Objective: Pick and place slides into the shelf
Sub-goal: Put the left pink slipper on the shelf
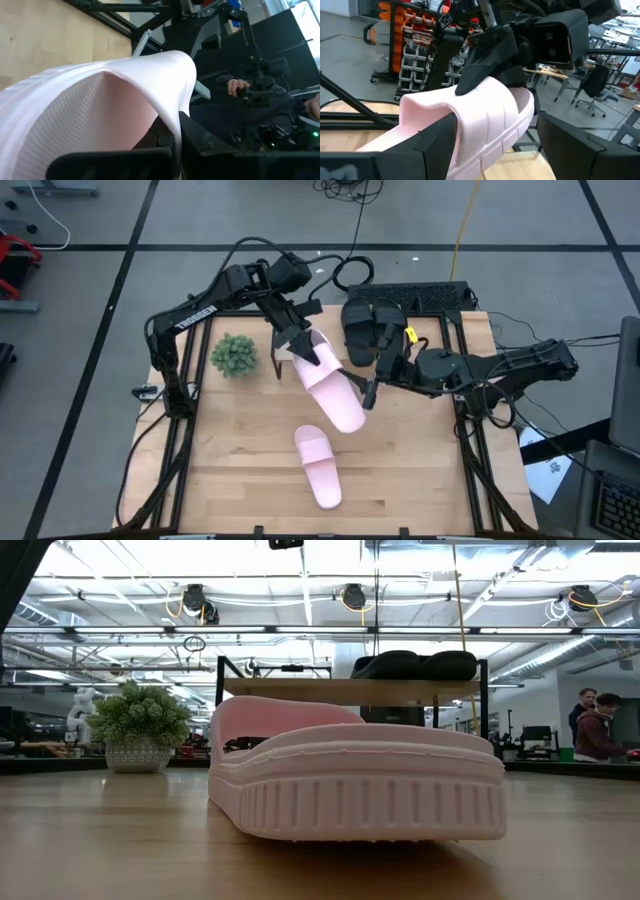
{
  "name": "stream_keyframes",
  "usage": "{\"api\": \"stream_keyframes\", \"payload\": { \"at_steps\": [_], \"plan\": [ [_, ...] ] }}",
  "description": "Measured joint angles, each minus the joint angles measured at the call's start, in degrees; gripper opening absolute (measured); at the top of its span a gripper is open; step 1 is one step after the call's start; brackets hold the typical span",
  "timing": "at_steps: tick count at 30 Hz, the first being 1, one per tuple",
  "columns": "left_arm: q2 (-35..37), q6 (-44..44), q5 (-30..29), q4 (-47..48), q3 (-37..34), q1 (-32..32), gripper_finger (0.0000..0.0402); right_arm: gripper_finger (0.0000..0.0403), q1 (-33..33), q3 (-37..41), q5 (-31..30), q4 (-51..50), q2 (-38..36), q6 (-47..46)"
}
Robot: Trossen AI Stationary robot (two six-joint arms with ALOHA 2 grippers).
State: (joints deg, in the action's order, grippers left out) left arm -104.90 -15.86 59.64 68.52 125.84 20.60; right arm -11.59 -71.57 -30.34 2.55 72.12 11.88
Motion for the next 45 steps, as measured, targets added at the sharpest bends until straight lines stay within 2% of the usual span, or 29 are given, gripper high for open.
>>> {"api": "stream_keyframes", "payload": {
  "at_steps": [6, 15, 20, 28, 37, 45],
  "plan": [
    [-0.53, -2.76, 0.96, -2.62, -0.02, -0.59, 0.0000, 0.0263, 0.19, 0.00, -2.44, -0.88, 0.02, 0.83],
    [-0.53, -5.70, 1.15, -5.12, -0.01, -1.04, 0.0000, 0.0262, 0.86, -0.02, -2.67, -1.07, -0.04, 0.81],
    [-0.53, -7.77, 2.34, -8.61, -0.01, -2.08, 0.0000, 0.0242, 1.41, -0.07, -2.71, -0.67, 0.81, -0.02],
    [-0.53, -8.74, 2.67, -8.65, -0.02, -2.17, 0.0000, 0.0175, 1.39, -0.07, -3.21, -0.35, 1.78, 0.21],
    [-0.46, -8.72, 0.07, -9.06, 0.00, -1.43, 0.0002, 0.0014, 1.22, -0.04, -6.85, 0.30, 1.55, 3.70],
    [-0.46, -6.89, -1.14, -9.12, 0.00, 1.13, 0.0044, 0.0004, 1.04, 0.02, -12.12, 1.39, 1.60, 5.54]
  ]
}}
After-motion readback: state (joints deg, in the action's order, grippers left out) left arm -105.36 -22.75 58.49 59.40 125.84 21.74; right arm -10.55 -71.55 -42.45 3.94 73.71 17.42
